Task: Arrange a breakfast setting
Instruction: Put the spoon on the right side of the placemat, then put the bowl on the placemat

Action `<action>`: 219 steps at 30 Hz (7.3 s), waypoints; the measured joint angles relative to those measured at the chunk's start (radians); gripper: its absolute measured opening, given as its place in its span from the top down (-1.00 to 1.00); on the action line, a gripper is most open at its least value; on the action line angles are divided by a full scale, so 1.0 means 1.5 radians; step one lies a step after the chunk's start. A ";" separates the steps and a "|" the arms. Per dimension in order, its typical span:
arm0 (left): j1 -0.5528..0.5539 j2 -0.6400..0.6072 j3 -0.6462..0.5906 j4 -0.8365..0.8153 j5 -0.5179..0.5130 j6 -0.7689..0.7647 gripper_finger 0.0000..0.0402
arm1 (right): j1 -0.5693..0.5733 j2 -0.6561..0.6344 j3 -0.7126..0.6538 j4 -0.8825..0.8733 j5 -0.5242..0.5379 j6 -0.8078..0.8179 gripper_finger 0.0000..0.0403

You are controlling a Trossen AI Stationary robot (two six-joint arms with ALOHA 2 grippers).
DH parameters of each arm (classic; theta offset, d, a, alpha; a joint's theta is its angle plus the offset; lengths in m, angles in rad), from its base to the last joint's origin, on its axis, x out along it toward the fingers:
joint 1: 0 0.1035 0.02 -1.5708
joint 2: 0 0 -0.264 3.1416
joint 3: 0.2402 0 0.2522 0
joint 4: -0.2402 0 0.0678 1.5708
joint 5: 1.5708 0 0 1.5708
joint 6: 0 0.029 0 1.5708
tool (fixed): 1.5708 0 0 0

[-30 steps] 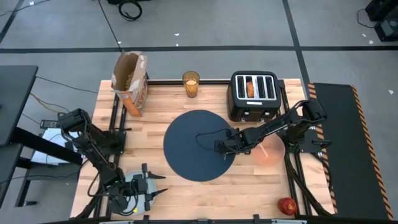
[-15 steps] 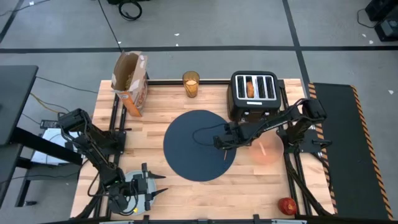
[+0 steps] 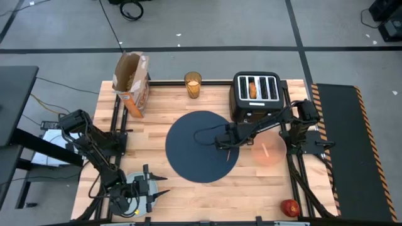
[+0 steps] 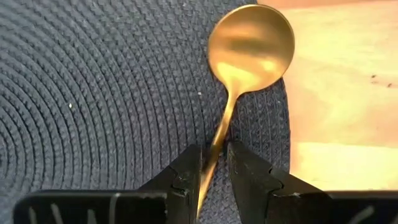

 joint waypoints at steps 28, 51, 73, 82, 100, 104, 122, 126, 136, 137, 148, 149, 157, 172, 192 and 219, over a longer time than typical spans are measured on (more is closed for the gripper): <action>-0.002 0.000 0.000 0.000 0.000 0.001 -0.11 | 0.004 -0.037 0.000 0.015 0.002 -0.008 0.89; -0.002 0.000 0.000 0.001 0.000 -0.008 -0.11 | 0.011 0.000 0.000 0.002 -0.018 0.020 0.78; -0.002 0.000 0.000 0.001 0.000 -0.007 -0.11 | 0.011 -0.001 0.000 -0.006 -0.051 0.025 0.75; -0.002 0.000 0.000 0.000 0.000 -0.007 -0.11 | 0.011 -0.017 0.000 -0.007 -0.053 0.022 0.57; -0.001 0.000 0.000 0.001 0.000 -0.012 -0.11 | 0.057 -0.253 0.041 -0.112 0.003 -0.060 0.50; 0.005 0.000 0.000 0.001 0.000 -0.015 -0.11 | 0.104 -0.283 0.123 -0.195 0.002 -0.122 0.49; 0.095 -0.007 0.000 0.143 0.056 0.023 -0.11 | 0.308 -0.284 0.114 -0.334 0.002 -0.228 0.10; 0.130 -0.007 0.001 0.150 0.089 0.023 -0.11 | 0.285 -0.284 0.034 -0.304 -0.011 -0.219 -0.07; 0.162 -0.007 0.001 0.175 0.154 0.024 -0.11 | 0.227 -0.284 -0.113 -0.169 -0.090 -0.216 0.04; 0.162 -0.007 0.001 0.174 0.155 0.024 -0.11 | 0.224 -0.284 -0.119 -0.160 -0.095 -0.221 0.05; 0.162 -0.007 0.001 0.166 0.155 0.025 -0.11 | 0.209 -0.256 -0.159 -0.107 -0.124 -0.233 0.30; 0.162 -0.007 0.001 0.166 0.155 0.025 -0.11 | 0.209 -0.244 -0.157 -0.107 -0.133 -0.238 0.35; 0.158 -0.007 0.001 0.165 0.155 0.025 -0.11 | 0.209 -0.185 -0.122 -0.128 -0.158 -0.265 0.81; 0.120 -0.009 0.000 0.157 0.155 0.064 -0.11 | 0.279 -0.137 0.218 -0.262 -0.037 -0.437 0.95; -0.025 -0.111 0.000 0.062 0.152 0.019 -0.11 | 0.122 0.191 0.464 -0.230 -0.078 -1.330 0.95; -0.041 -0.111 0.000 0.064 0.125 0.006 -0.11 | 0.108 0.192 0.397 -0.208 -0.064 -1.237 0.86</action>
